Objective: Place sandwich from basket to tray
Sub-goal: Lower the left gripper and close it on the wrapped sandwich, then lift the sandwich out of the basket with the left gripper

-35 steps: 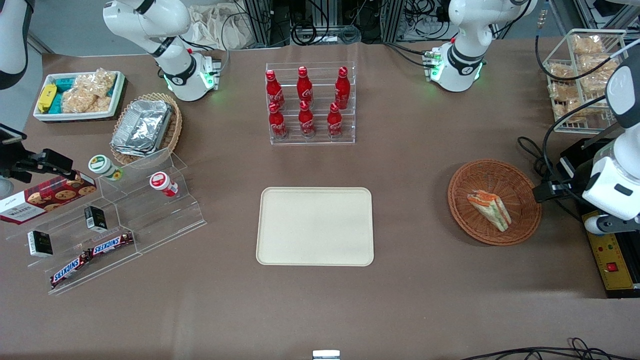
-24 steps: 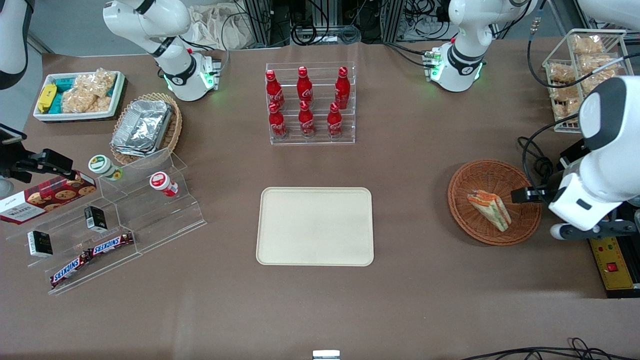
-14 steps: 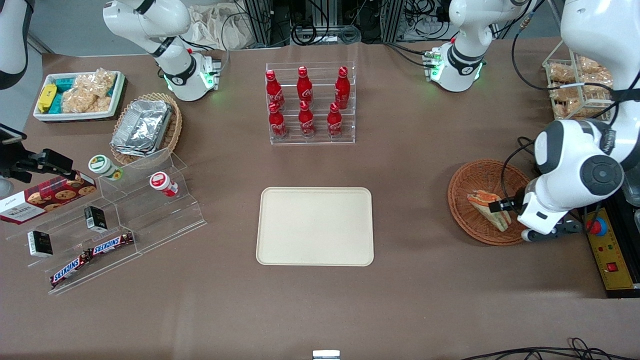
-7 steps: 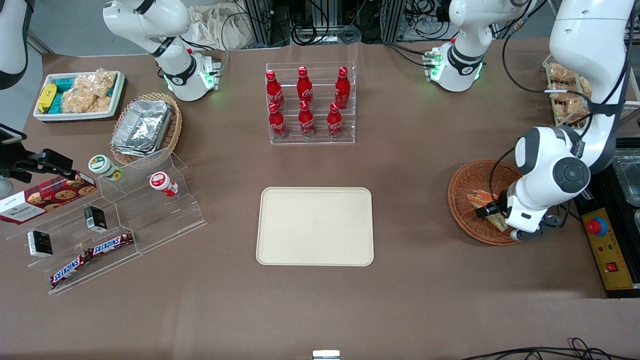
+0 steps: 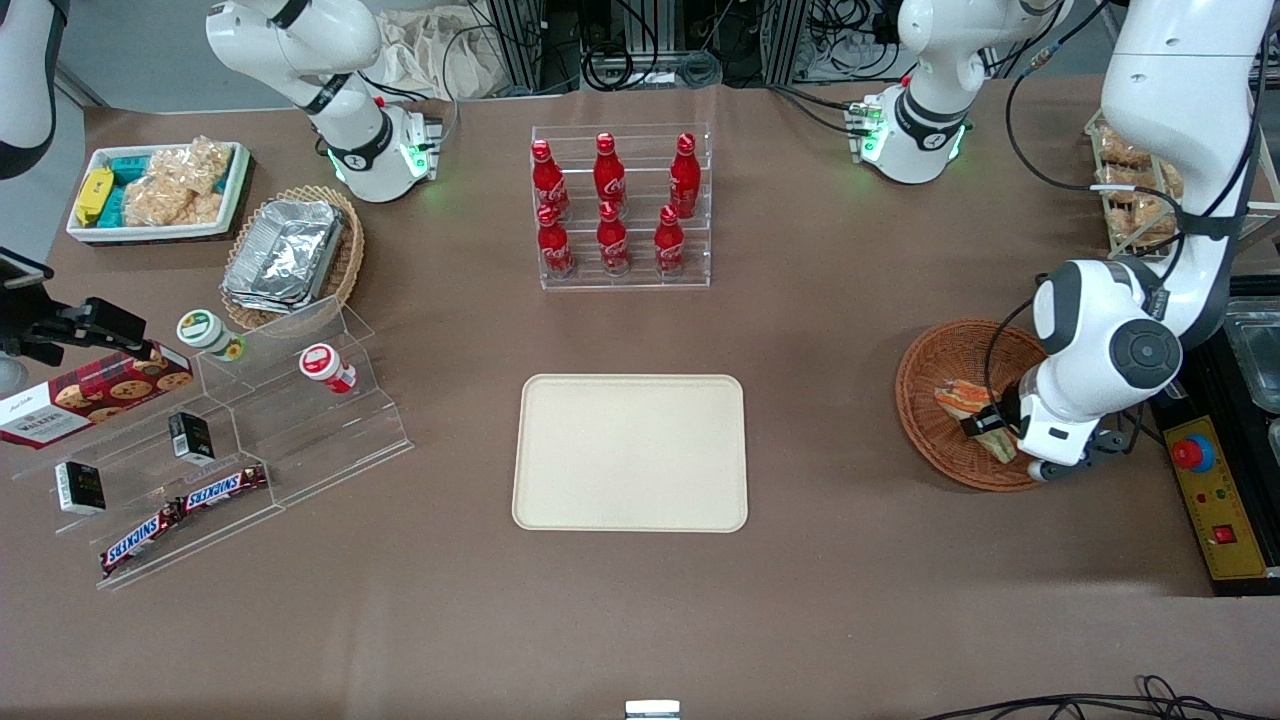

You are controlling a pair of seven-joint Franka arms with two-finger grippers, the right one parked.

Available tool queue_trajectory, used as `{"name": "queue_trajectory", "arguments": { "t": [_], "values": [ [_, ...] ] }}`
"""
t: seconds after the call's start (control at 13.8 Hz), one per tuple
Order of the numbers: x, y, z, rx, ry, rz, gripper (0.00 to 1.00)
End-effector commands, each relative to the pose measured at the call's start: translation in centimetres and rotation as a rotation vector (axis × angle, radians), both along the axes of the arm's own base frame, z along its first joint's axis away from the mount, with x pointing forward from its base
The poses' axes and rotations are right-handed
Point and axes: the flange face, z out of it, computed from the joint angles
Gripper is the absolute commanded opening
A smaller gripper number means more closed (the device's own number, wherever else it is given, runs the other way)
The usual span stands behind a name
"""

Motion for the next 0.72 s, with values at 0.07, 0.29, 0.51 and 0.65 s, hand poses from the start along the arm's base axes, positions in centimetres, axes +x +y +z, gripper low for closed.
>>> {"name": "queue_trajectory", "arguments": {
  "t": [0.07,0.29,0.51,0.65],
  "values": [
    [0.5,-0.8,3.9,0.027,0.033,-0.007,0.00],
    [3.1,-2.5,12.5,0.040,0.052,-0.023,0.00],
    [5.2,-4.0,23.0,0.023,0.014,-0.033,0.00],
    [5.5,-5.3,28.2,0.012,-0.027,-0.049,0.00]
  ]
}}
